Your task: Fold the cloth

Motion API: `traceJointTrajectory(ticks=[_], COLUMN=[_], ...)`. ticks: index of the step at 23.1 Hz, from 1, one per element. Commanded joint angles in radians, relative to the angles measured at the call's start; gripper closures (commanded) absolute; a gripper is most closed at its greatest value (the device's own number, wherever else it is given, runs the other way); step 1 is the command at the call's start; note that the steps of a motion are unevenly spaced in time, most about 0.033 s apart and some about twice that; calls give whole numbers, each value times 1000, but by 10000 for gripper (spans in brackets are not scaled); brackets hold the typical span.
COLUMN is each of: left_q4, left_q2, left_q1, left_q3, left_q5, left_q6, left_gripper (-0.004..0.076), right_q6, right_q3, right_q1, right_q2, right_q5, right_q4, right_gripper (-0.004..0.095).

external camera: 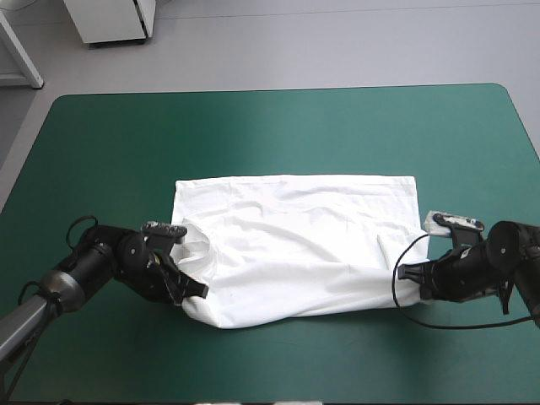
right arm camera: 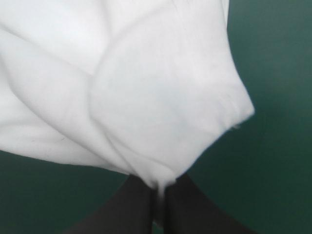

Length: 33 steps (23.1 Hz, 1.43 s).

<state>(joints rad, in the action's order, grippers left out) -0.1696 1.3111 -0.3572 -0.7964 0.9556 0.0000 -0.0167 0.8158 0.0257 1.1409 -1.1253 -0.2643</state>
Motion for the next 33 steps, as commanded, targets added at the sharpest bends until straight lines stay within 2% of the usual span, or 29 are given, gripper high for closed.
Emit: traceJointTrajectory(ticks=[1, 3, 7, 10, 12, 18, 23, 28, 33], left_q4=[-19, -17, 59, 209, 267, 294, 296, 291, 291], left_q2=[-39, -39, -30, 18, 58, 196, 316, 499, 569], left_q1=[-5, -5, -5, -1, 8, 89, 106, 108, 110], left_q3=[-160, -275, -395, -457, -465, -471, -552, -716, -755], left_q5=[31, 54, 26, -46, -109, -311, -363, -343, -318], left_q6=[9, 38, 31, -37, -56, -103, -101, -97, -100], left_gripper=[733, 733, 733, 733, 733, 733, 733, 733, 733], right_q6=[8, 17, 17, 17, 22, 17, 17, 7, 5], right_q3=[149, 232, 301, 334, 358, 483, 586, 714, 772], right_q1=[-1, -1, -1, -1, -1, -1, -1, -1, -1], right_q2=[-21, -16, -5, 31, 74, 281, 439, 591, 656], right_q5=[-45, -45, -5, 158, 226, 367, 365, 366, 315], right_q4=[-4, -4, -12, -12, -12, -14, -42, -61, -54], right_gripper=[927, 927, 927, 927, 927, 927, 927, 927, 927])
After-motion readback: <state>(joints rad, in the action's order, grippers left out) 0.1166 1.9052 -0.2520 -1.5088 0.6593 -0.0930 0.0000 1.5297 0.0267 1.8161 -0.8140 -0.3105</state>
